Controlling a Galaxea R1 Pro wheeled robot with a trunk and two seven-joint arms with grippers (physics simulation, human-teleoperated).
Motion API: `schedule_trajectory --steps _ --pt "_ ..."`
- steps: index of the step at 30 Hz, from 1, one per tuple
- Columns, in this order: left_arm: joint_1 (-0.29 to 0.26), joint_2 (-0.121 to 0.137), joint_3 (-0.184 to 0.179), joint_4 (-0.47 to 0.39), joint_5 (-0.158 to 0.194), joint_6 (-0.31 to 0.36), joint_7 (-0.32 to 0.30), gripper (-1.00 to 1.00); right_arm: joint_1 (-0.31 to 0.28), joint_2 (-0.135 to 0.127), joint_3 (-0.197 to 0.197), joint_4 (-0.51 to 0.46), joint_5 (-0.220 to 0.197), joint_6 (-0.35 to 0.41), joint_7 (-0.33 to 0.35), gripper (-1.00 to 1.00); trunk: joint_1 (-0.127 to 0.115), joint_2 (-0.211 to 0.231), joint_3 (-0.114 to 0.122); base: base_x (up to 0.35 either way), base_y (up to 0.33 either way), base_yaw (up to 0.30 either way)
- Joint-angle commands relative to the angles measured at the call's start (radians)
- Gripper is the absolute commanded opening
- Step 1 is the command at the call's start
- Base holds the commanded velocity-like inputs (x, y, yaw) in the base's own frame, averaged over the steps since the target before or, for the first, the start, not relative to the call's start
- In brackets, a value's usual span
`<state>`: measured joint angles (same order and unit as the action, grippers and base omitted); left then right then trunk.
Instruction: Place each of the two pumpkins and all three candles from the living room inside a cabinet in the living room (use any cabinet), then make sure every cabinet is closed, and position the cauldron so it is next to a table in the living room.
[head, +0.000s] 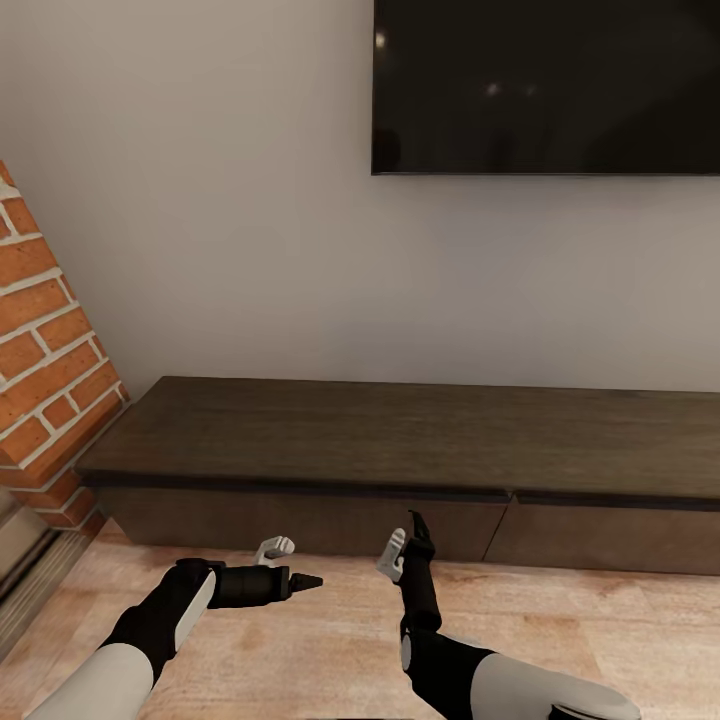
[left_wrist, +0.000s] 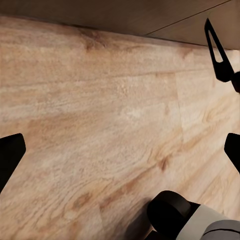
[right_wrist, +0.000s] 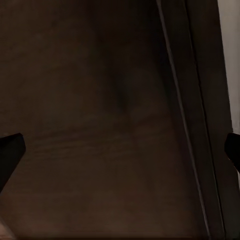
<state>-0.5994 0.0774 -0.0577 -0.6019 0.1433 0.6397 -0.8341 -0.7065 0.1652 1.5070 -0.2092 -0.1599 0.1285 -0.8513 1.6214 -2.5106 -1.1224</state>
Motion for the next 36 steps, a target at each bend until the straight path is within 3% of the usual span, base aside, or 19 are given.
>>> schedule_trajectory --steps 1,19,36 --pt "0.000 0.001 -0.005 -0.001 0.010 0.008 0.003 1.00 -0.001 -0.003 0.009 -0.001 -0.007 0.009 -0.005 1.00 0.000 0.000 -0.001 0.000 0.000 0.000" --pt "0.000 -0.012 -0.004 0.001 0.010 0.008 0.004 1.00 0.016 -0.046 0.009 0.001 -0.006 0.010 -0.007 1.00 0.000 0.000 -0.001 0.000 0.000 0.000" --pt "0.000 -0.021 -0.004 0.002 0.009 0.007 0.006 1.00 0.018 -0.050 0.009 0.002 -0.006 0.010 -0.011 1.00 0.000 0.000 -0.001 0.000 0.000 0.000"
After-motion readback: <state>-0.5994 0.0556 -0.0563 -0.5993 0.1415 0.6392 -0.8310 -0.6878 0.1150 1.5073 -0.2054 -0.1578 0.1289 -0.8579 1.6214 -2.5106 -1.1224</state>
